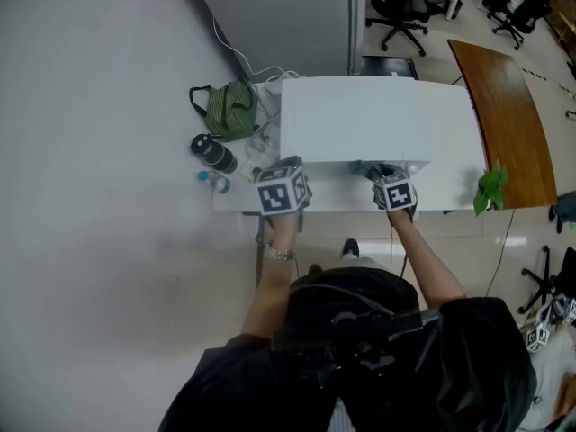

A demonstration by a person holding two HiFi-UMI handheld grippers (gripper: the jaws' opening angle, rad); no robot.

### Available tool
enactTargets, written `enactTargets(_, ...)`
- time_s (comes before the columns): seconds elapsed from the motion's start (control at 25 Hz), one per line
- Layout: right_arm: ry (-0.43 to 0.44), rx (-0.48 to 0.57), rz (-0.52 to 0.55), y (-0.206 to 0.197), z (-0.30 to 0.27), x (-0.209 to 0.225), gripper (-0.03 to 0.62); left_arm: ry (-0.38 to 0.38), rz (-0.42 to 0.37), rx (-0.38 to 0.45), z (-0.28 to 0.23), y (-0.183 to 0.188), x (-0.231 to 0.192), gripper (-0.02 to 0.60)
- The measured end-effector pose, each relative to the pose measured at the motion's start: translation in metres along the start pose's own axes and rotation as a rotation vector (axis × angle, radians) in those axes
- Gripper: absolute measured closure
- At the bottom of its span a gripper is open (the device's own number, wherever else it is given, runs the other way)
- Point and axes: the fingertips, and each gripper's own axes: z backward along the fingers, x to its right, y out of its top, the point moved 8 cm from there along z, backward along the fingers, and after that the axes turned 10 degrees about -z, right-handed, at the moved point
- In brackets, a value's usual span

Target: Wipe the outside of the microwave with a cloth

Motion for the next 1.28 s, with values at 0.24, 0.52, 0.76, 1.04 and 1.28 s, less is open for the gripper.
enactTargets(0.24,-0.139,0.005,-0.079,-0.019,0.021,0.063,0.549,-0.046,-0.014,-0.004,-0.008,-0.004,0.012,0.589)
enactTargets(0.52,-0.075,0.072,-0.067,-0.024,0.01,0.015,0.549,0.044,0.023,0.011,0.024,-0.012,-0.02,0.588)
enactTargets(0.76,0.164,-0.048,0.01,-0.032,-0.063,-0.11,0.549,0.156,0.073,-0.017,0.06,-0.036,-0.06,0.589)
enactTargets(1.04,0.198,-0.137,-0.003,-0.019,-0.125,-0.187,0.549,0.195,0.106,-0.023,0.082,-0.048,-0.072,0.589)
enactTargets(1.28,0.138,-0.15,-0.063,-0.021,-0.112,-0.143,0.549,0.154,0.091,-0.029,0.077,-0.047,-0.065,0.589)
